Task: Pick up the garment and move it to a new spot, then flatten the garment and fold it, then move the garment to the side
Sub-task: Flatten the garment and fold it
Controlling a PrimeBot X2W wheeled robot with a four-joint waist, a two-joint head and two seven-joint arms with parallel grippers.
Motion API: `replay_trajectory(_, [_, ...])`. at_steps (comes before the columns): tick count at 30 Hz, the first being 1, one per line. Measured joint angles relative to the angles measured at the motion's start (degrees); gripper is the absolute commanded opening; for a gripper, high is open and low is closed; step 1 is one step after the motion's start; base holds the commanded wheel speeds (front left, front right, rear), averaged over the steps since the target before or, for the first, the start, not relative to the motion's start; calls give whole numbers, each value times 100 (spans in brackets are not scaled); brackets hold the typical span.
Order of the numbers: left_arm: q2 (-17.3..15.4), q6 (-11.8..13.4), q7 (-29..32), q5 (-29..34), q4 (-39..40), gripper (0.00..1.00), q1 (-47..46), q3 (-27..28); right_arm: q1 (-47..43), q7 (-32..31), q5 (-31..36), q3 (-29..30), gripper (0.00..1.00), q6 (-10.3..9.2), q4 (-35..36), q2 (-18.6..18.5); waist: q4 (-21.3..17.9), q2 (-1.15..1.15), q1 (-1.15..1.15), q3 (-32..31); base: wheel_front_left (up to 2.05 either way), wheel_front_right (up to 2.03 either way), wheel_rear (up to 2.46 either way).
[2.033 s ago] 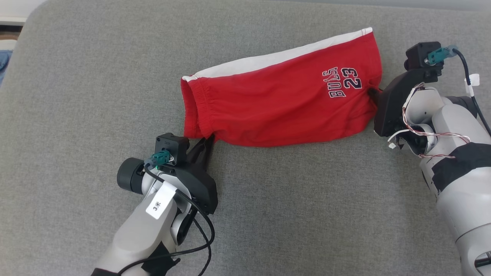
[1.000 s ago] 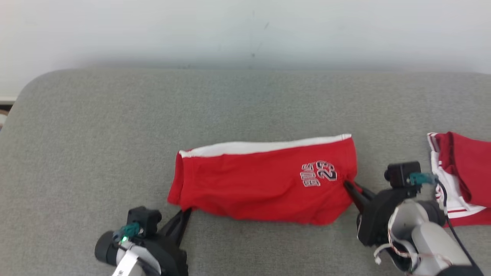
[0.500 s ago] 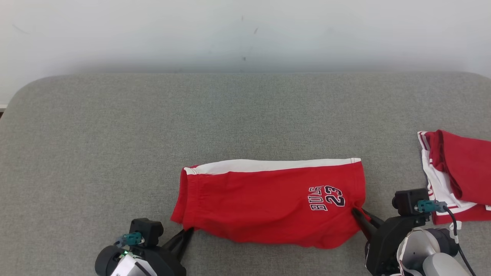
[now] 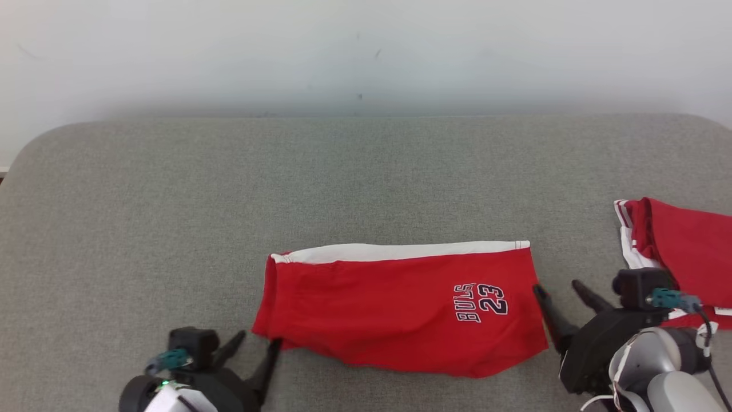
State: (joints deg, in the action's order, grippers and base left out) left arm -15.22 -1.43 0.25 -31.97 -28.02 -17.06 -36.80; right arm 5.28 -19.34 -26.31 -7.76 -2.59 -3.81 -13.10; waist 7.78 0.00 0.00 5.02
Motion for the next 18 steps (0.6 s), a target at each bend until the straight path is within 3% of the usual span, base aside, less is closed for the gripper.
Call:
replay_trajectory(7, [34, 735, -678, -197, 486, 100, 146, 736, -9, 656, 187, 466, 100, -267, 358, 51, -64, 0, 0, -115, 0, 0, 0])
replay_trajectory(14, [81, 854, -1347, -25, 978, 100, 459, 1095, -250, 1354, 332, 728, 100, -354, 504, 274, -134, 0, 0, -230, 0, 0, 0])
replay_trajectory(18, [246, 848, -1418, -70, 1322, 100, 663, 1289, -360, 1690, 325, 811, 100, -356, 426, 456, -180, 0, 0, -326, 0, 0, 0])
